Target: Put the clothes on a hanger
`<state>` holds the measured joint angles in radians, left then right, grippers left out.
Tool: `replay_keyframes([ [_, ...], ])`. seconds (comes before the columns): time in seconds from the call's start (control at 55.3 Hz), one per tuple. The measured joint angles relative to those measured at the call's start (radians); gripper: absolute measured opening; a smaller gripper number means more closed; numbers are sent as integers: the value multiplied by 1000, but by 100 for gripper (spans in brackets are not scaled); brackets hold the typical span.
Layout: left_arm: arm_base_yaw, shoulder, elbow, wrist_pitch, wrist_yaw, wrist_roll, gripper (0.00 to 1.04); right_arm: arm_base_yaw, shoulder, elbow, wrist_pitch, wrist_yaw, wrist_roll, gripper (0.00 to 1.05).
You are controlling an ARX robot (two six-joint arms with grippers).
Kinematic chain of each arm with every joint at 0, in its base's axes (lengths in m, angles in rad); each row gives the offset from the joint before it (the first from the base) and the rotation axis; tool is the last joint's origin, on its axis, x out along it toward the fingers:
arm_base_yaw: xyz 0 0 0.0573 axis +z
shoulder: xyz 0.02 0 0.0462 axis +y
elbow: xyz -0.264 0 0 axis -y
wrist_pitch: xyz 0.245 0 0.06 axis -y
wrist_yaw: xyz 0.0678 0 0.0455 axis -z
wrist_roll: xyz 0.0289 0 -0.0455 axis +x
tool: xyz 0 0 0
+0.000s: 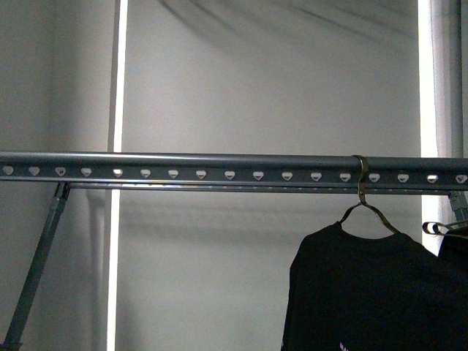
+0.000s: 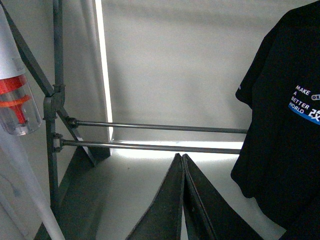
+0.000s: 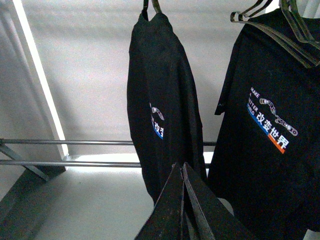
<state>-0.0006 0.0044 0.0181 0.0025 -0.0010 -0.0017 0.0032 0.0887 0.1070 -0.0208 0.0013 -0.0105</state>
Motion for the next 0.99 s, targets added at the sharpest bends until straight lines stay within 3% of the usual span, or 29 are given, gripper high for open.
replay_keyframes([
  [0.867,0,0,0,0,0,0,4,-1,-84,-101,17,0,-1,3],
  [0.904,0,0,0,0,0,-1,5,-1,-84,-101,17,0,0,9],
  [0.994,0,0,0,0,0,0,26,-1,-84,-101,17,0,0,30],
])
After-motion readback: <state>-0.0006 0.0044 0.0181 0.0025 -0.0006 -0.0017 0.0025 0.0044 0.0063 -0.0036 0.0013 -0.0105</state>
